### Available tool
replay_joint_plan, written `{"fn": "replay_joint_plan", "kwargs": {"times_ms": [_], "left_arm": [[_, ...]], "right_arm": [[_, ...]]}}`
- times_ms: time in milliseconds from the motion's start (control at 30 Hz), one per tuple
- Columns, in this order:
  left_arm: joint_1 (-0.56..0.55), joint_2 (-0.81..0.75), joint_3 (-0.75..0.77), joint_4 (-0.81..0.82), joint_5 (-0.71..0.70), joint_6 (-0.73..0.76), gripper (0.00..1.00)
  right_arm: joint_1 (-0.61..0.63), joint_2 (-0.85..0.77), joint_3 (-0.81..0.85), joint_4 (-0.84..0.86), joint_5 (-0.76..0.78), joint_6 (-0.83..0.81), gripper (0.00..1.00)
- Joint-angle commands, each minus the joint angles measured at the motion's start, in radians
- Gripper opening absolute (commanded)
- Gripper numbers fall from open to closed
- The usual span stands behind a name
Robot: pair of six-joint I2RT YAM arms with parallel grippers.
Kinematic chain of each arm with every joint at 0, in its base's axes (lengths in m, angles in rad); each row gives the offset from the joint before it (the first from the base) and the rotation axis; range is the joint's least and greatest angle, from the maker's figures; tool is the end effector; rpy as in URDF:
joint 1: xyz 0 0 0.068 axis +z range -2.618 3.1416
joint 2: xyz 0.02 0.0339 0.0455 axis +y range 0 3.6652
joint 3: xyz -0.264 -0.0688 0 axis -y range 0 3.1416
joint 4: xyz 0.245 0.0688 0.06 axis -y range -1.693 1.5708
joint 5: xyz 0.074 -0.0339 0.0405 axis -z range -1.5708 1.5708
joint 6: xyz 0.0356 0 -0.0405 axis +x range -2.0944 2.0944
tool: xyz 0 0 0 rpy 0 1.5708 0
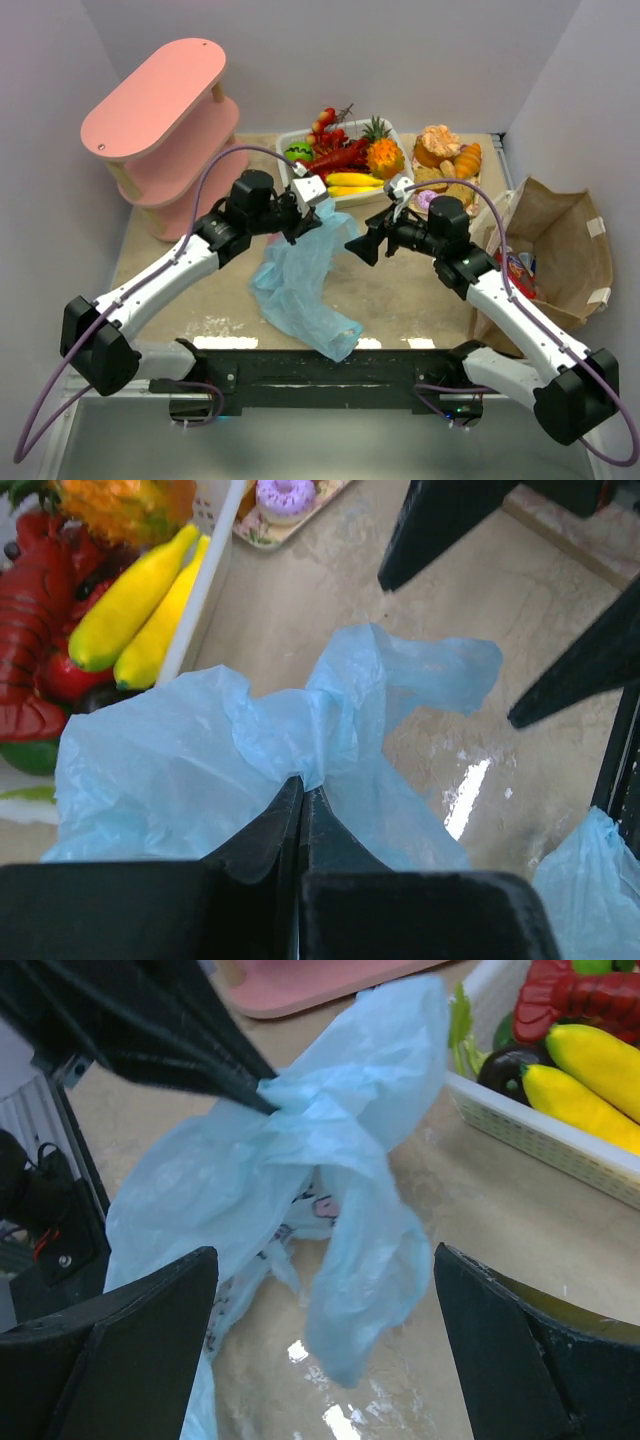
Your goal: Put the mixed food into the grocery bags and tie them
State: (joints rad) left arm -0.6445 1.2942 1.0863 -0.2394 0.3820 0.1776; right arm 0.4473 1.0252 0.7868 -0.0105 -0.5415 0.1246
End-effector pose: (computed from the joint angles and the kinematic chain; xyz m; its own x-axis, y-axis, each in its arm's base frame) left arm 0.2291 -0.1888 0.3293 -0.1944 0.3512 -0.9159 0.8743 0.4854 0.0006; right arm 0.2053 0.1189 0.3139 -0.3224 -0.0366 -0.9459 -0.7871 0.5655 0.2464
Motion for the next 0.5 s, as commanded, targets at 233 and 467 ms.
{"fn": "replay_joint_plan", "kwargs": {"times_ms": [233, 467], "left_arm": [[0.095, 0.037, 0.136, -0.051, 0.363, 0.117, 0.00], [0.112, 0.040, 0.132, -0.041, 0.526, 0.094, 0.00]], "right_arm": [[0.117, -0.008, -0.032, 0.067, 0.251, -0.103, 0.92], [0.123, 0.021, -0.038, 0.150, 0.273, -0.094, 0.80]]}}
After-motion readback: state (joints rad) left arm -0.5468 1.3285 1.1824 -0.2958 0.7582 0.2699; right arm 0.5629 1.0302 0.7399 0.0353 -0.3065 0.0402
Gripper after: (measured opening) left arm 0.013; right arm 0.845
